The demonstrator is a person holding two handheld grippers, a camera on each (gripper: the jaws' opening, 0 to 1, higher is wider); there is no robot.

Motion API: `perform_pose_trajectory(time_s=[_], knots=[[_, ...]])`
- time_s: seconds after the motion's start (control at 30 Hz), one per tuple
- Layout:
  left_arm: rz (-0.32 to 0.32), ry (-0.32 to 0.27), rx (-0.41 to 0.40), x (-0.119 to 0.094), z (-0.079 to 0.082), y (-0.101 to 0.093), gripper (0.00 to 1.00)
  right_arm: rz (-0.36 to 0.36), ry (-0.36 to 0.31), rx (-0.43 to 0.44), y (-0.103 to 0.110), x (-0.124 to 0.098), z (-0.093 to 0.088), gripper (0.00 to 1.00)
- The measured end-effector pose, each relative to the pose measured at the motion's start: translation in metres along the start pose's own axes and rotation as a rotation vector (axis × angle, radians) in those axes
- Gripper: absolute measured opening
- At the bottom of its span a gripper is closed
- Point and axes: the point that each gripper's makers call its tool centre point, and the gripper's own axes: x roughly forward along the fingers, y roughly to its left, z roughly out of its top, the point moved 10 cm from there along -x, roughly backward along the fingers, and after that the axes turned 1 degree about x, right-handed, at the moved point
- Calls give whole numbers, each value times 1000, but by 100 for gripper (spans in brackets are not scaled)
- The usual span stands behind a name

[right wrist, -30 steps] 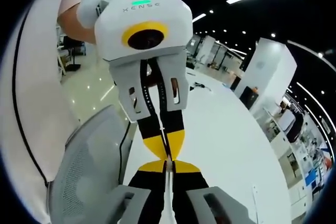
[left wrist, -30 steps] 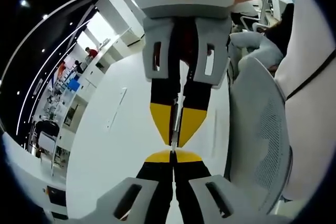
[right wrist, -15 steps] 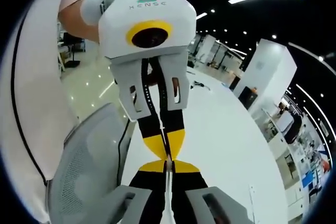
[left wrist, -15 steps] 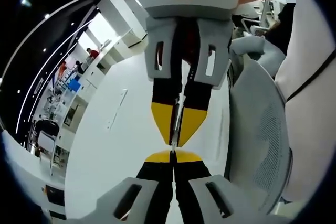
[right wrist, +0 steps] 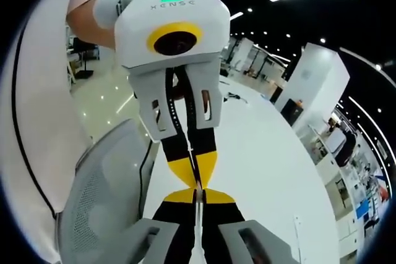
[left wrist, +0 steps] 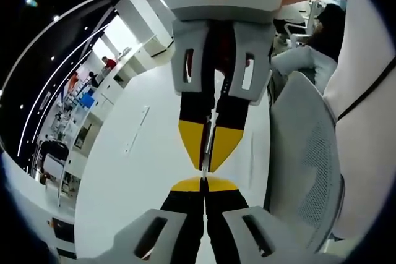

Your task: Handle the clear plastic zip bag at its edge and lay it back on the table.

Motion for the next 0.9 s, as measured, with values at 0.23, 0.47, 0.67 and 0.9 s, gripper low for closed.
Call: perform_pose_trajectory(time_s=[0.23, 0.47, 0.67, 0.9], knots=[[-4, -4, 1, 0, 1, 0, 0, 5, 6, 1, 0, -1, -1, 0], [5, -3, 3, -1, 1, 2, 0, -5, 15, -1, -2, -5, -2, 0], [3, -3, 6, 0, 2, 1, 0, -9, 18, -1, -1, -9, -3, 0], [1, -7, 17, 0, 5, 1, 0, -15, 18, 1, 0, -13, -3, 0]])
